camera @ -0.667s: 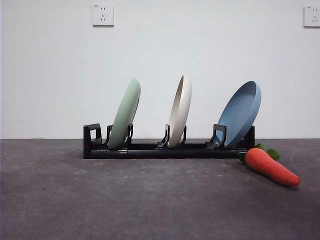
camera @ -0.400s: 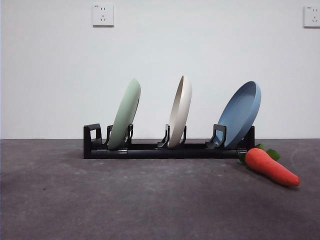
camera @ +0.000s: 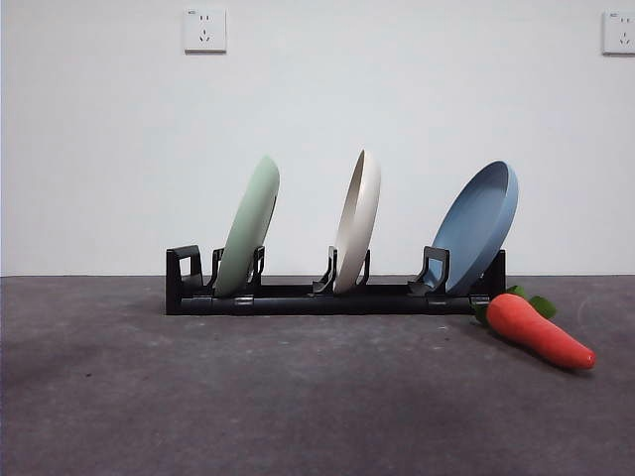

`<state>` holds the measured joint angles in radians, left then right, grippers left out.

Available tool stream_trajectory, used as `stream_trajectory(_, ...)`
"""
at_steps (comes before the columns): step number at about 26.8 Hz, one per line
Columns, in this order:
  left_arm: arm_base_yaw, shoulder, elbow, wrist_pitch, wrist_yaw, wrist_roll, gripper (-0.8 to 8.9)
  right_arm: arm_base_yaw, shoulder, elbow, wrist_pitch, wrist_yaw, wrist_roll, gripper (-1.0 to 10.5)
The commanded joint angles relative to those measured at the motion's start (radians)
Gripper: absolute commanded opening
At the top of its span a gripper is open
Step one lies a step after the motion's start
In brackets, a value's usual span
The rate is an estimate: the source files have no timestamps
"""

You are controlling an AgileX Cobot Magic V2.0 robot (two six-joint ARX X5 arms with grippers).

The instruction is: Take the green plate from the plate rack,put the plate on the table,take the carrot from the table,put the carrot in the plate

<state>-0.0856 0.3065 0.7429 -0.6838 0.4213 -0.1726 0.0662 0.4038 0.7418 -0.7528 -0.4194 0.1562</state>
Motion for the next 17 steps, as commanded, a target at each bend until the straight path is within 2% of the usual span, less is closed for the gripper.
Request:
stream_trajectory(1,0.002,0.037,0.066,-0.077,0.034,0.082,-0.06,0.002,0.055,0.077,-0.095,-0.002,-0.115,-0.1)
stream_trajectory(4,0.002,0.075,0.132,-0.169,0.041,0.123,-0.06,0.003,0.112,0.151,-0.203,-0.004,-0.154,-0.1)
stream_trajectory(9,0.002,0.112,0.209,-0.300,0.071,0.152,-0.06,0.006,0.175,0.225,-0.356,-0.069,-0.201,-0.1)
stream_trajectory(11,0.002,0.119,0.223,-0.328,0.071,0.151,0.03,0.007,0.187,0.226,-0.356,-0.073,-0.198,0.6)
stream_trajectory(12,0.002,0.120,0.225,-0.332,0.071,0.147,0.28,0.007,0.190,0.226,-0.356,-0.074,-0.198,1.6)
stream_trajectory(13,0.002,0.123,0.226,-0.333,0.071,0.140,1.49,0.007,0.192,0.226,-0.357,-0.074,-0.188,3.1)
stream_trajectory(15,0.002,0.130,0.226,-0.332,0.071,0.138,4.66,0.007,0.192,0.226,-0.356,-0.074,-0.180,5.3)
stream_trajectory(16,0.002,0.135,0.226,-0.331,0.071,0.139,5.17,0.007,0.192,0.226,-0.357,-0.074,-0.180,5.4)
stream_trajectory(17,0.002,0.146,0.226,-0.326,0.072,0.139,5.16,0.007,0.192,0.226,-0.357,-0.074,-0.180,5.4)
